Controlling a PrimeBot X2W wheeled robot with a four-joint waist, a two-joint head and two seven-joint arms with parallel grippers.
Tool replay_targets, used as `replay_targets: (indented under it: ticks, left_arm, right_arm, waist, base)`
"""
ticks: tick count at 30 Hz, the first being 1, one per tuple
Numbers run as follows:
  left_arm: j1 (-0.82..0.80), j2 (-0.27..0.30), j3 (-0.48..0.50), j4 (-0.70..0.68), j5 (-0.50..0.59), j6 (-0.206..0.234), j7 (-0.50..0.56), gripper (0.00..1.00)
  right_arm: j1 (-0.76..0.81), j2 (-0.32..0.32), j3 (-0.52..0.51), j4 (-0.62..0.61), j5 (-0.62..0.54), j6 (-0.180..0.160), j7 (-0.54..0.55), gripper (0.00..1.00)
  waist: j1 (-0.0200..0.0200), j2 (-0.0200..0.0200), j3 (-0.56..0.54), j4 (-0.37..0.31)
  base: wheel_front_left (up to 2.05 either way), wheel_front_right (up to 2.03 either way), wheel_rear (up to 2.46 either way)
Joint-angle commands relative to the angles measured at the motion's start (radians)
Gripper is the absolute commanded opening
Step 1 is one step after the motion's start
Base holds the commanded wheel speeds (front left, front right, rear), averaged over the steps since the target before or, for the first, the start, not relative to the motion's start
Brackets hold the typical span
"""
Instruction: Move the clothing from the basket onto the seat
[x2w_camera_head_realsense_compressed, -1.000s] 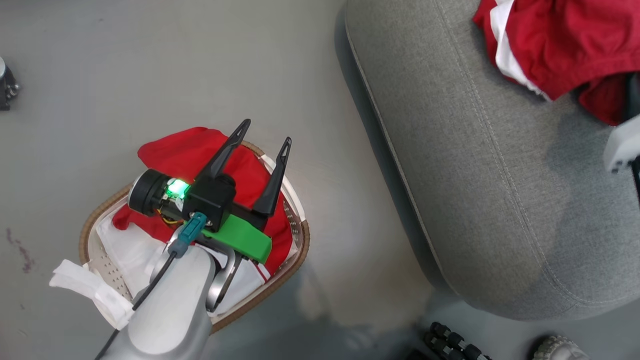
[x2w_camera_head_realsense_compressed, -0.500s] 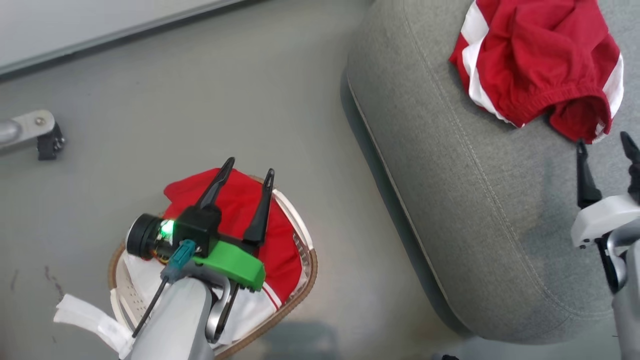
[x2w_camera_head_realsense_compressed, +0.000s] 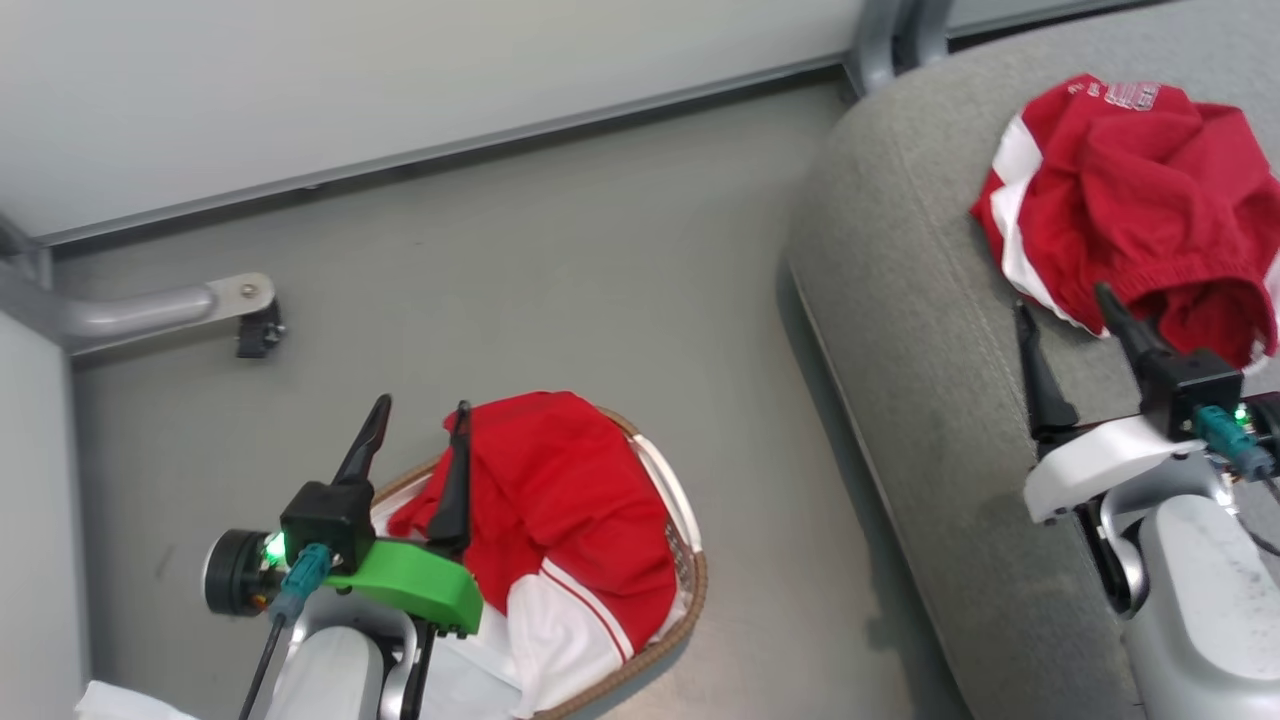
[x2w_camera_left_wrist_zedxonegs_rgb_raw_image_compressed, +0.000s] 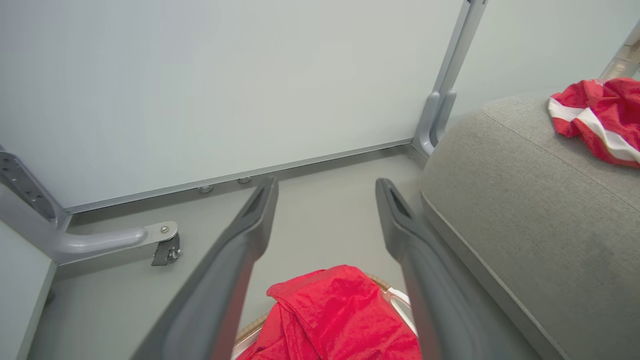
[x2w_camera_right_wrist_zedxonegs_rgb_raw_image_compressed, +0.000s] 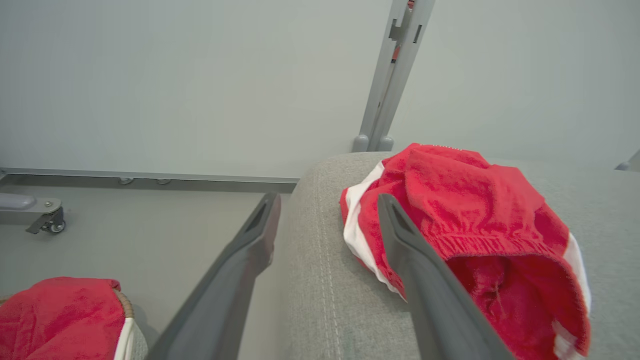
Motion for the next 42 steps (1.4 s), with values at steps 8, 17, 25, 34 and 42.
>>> replay_targets:
  ticks: [8, 17, 25, 34, 42]
  left_arm:
    - [0.078, -0.002, 0.103, 0.022, 0.015, 0.027, 0.001, 1.00]
    - [0.137, -0.004, 0.162, 0.039, 0.041, 0.023, 0.001, 1.00]
    - [0.192, -0.004, 0.181, 0.046, 0.030, 0.026, 0.001, 1.00]
    - [0.225, -0.003, 0.164, 0.033, -0.010, 0.033, 0.001, 1.00]
    - [0.169, -0.003, 0.115, 0.037, -0.045, 0.020, 0.001, 1.00]
  right_arm:
    - [0.056, 0.043, 0.072, -0.007, 0.026, -0.001, 0.000, 1.00]
    - [0.127, 0.080, 0.061, -0.002, 0.051, -0.001, 0.000, 1.00]
    - [0.182, 0.100, 0.048, 0.014, 0.061, -0.001, 0.000, 1.00]
    - [0.199, 0.101, 0.060, 0.016, 0.051, -0.001, 0.000, 1.00]
    - [0.145, 0.091, 0.087, -0.010, 0.034, -0.001, 0.000, 1.00]
  waist:
    - [0.0000, 0.0000, -0.134, 0.171]
    - [0.0000, 0.0000, -0.199, 0.231]
    - [0.0000, 0.0000, -0.233, 0.226]
    - [0.0000, 0.0000, -0.234, 0.202]
    - [0.0000, 0.0000, -0.154, 0.173]
  base:
    - [0.00, 0.00, 0.00]
    - [0.00, 0.00, 0.00]
    - [0.00, 0.00, 0.00]
    - [0.00, 0.00, 0.00]
    - [0.00, 0.00, 0.00]
